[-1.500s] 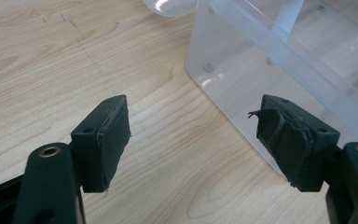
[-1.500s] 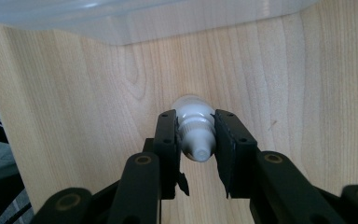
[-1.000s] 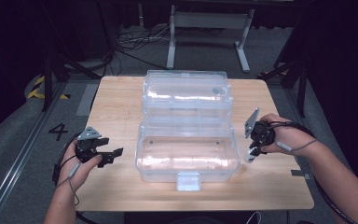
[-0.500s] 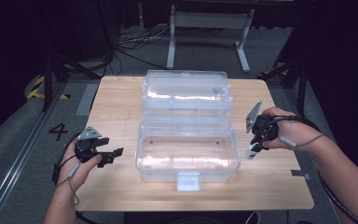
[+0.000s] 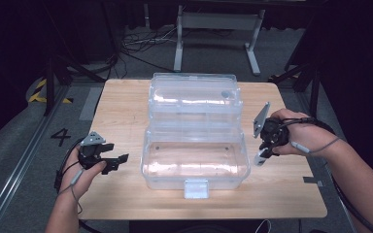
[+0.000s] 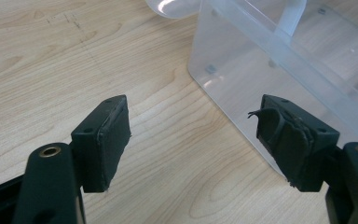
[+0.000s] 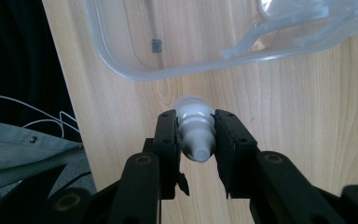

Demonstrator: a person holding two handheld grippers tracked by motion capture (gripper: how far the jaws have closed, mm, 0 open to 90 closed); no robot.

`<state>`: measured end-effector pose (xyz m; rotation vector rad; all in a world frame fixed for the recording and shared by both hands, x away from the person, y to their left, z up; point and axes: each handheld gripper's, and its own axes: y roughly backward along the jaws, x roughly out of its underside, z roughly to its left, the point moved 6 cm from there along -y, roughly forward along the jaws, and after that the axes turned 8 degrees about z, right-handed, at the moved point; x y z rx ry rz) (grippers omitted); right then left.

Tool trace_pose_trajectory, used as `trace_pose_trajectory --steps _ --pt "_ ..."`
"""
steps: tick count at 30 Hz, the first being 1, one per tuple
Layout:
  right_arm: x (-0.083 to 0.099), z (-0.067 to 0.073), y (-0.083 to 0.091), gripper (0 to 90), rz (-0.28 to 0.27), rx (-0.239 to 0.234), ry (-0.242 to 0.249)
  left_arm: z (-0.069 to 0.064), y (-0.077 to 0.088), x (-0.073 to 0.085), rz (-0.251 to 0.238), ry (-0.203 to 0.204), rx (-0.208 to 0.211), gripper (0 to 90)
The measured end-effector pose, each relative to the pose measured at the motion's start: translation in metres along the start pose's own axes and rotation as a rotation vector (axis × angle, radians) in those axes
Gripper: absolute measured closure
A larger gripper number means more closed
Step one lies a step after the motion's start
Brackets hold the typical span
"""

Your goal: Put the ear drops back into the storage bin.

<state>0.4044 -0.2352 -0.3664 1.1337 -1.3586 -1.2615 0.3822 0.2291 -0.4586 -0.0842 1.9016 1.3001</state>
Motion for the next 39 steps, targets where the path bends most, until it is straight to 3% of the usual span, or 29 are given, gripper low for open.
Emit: trace_pose_trajectory --steps 8,21,23,39 --pt "-0.007 0.005 0.012 71.3 -0.009 0.027 0.019 0.0 0.0 0.001 0.004 0.001 0.002 26.0" --pt "-0.021 0.015 0.024 71.3 -0.022 0.037 0.046 0.001 -0.001 0.001 0.005 -0.004 0.001 25.9" --pt "-0.025 0.018 0.026 71.3 -0.022 0.035 0.068 0.0 -0.001 0.001 0.006 -0.001 0.004 26.0" --pt "-0.048 0.025 0.021 71.3 -0.051 0.017 0.111 0.001 0.0 0.001 0.004 0.001 -0.001 25.9"
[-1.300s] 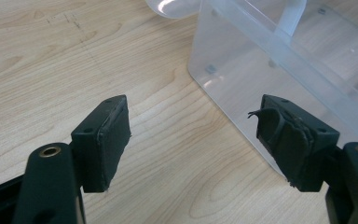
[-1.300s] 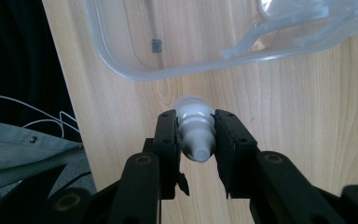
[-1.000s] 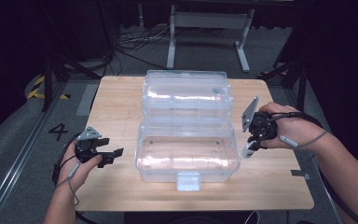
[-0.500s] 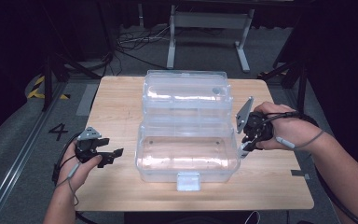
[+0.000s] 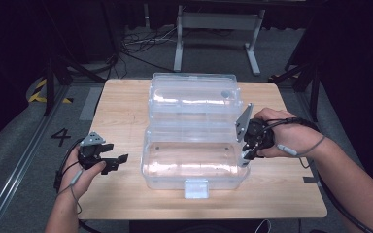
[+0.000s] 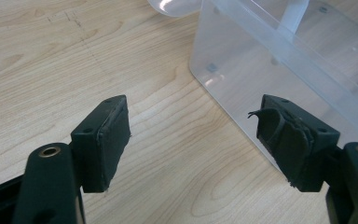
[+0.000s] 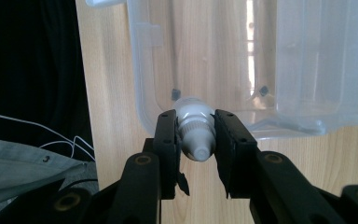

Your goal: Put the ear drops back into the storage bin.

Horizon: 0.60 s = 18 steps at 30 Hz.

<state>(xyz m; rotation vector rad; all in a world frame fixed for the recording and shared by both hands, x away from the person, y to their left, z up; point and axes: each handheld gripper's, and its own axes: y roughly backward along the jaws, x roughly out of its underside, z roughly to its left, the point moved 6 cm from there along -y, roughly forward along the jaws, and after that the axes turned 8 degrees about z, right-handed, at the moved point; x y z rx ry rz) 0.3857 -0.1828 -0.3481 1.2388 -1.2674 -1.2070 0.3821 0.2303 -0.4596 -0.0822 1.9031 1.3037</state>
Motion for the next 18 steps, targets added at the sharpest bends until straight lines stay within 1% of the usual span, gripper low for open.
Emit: trace_pose_trajectory --steps 1,2,4,6,7,9,11,12,13,17,18 --pt "-0.001 -0.001 -0.001 71.3 0.004 0.005 0.008 0.0 0.0 0.0 0.0 -0.001 0.0 25.9" --pt "-0.003 0.0 -0.002 71.3 0.001 -0.003 0.004 0.0 0.0 0.0 0.0 -0.001 0.0 25.9" --pt "-0.005 -0.001 -0.004 71.3 0.007 -0.004 0.012 0.0 0.0 0.0 0.001 0.001 0.0 25.8" --pt "-0.007 0.0 -0.007 71.3 0.011 -0.011 0.007 0.0 0.0 0.0 0.001 0.0 0.001 25.9" --pt "-0.008 -0.001 -0.008 71.3 0.011 -0.007 0.016 0.0 0.0 0.0 0.0 0.0 0.0 25.8" --pt "-0.01 0.0 -0.012 71.3 0.012 -0.017 0.012 0.001 0.0 0.001 0.003 0.001 -0.001 25.9" --pt "-0.012 0.0 -0.015 71.3 0.017 -0.018 0.023 0.001 0.0 0.001 0.003 0.003 -0.001 25.9" --pt "-0.013 0.001 -0.019 71.3 0.02 -0.028 0.016 0.001 0.0 0.001 0.004 0.003 -0.001 25.9" --pt "-0.013 0.001 -0.021 71.3 0.023 -0.027 0.025 0.001 0.0 0.001 0.003 0.003 0.0 25.9" --pt "-0.015 0.001 -0.03 71.3 0.039 -0.036 0.027 0.001 0.0 0.001 0.003 0.0 0.001 25.8" --pt "-0.015 0.001 -0.03 71.3 0.039 -0.036 0.027 0.001 0.0 0.001 0.003 0.0 0.001 25.8"
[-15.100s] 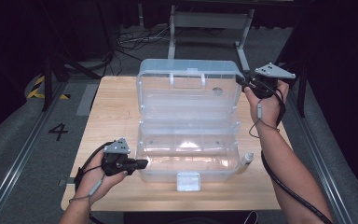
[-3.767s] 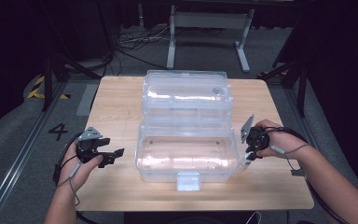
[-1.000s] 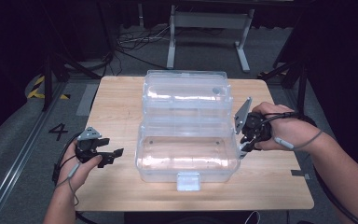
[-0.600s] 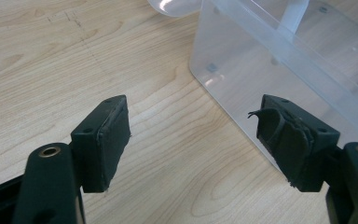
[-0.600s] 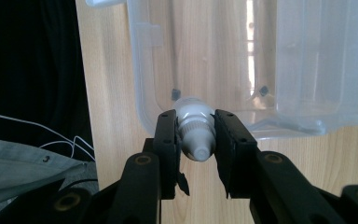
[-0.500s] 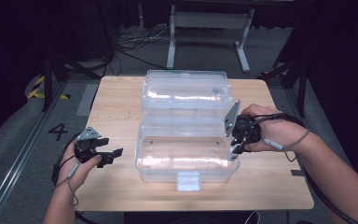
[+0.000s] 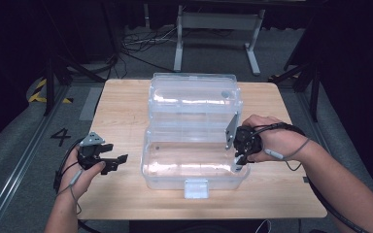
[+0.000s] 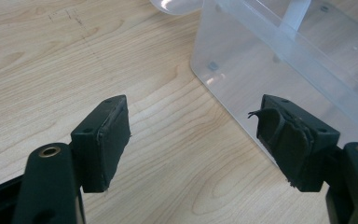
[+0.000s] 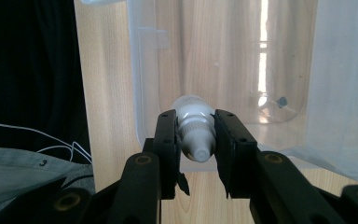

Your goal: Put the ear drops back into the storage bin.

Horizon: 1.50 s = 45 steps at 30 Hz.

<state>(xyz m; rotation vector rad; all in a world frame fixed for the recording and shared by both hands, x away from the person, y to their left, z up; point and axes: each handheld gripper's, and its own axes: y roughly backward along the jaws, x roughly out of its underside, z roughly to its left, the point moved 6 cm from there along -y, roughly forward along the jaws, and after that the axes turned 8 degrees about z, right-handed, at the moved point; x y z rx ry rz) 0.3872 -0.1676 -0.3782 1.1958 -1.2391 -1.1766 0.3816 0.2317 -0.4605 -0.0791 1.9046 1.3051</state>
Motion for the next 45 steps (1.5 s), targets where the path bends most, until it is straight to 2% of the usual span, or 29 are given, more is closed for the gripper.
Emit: trace_pose_trajectory --steps 18,32,45 --pt "-0.002 -0.002 -0.038 71.3 0.061 -0.043 0.001 0.0 -0.002 0.001 0.01 0.001 0.001 25.7" --pt "-0.005 -0.002 -0.059 71.3 0.067 -0.069 0.01 0.001 -0.002 0.002 0.011 -0.002 0.002 25.7" --pt "-0.007 -0.003 -0.069 71.3 0.081 -0.079 0.01 0.001 -0.003 0.003 0.021 0.002 0.006 25.4"
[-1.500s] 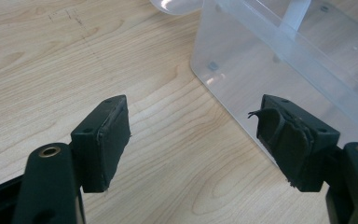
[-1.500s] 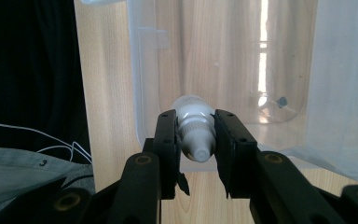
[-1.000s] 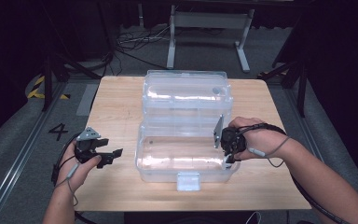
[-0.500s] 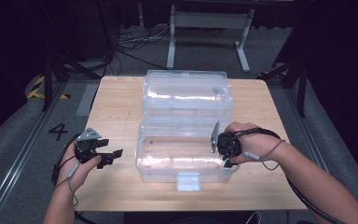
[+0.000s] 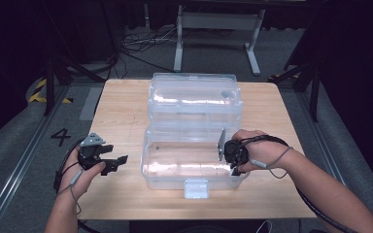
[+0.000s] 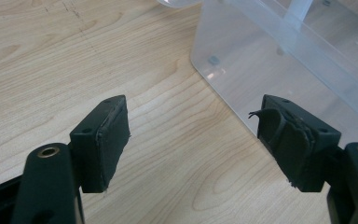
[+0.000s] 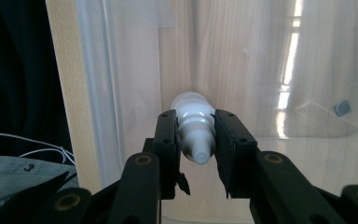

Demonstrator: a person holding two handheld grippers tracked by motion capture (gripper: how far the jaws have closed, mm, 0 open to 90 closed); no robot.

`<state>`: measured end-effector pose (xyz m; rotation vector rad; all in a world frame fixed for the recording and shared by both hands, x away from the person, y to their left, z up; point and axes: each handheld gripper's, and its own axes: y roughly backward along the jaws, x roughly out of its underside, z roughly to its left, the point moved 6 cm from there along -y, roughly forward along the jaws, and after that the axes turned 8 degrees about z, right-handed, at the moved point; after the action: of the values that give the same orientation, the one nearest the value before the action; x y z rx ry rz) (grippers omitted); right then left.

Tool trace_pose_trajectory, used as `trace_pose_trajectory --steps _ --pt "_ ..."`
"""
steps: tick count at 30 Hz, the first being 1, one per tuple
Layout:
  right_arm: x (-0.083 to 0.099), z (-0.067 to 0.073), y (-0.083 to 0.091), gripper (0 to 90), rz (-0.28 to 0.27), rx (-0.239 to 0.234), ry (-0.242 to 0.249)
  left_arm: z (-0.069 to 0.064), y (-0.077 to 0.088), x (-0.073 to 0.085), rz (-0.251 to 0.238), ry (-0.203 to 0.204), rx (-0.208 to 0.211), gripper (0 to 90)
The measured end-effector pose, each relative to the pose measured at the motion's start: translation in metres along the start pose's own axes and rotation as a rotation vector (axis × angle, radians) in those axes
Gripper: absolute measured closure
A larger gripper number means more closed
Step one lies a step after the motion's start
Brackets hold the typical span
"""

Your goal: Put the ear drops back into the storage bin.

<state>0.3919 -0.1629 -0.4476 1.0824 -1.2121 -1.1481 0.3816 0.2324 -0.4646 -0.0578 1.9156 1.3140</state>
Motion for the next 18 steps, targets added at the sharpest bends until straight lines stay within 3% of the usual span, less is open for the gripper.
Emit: trace_pose_trajectory --steps 18 --pt "0.0002 -0.0016 -0.0063 71.0 0.01 0.01 -0.002 -0.0001 -0.0013 0.0005 0.005 -0.002 0.002 25.0"
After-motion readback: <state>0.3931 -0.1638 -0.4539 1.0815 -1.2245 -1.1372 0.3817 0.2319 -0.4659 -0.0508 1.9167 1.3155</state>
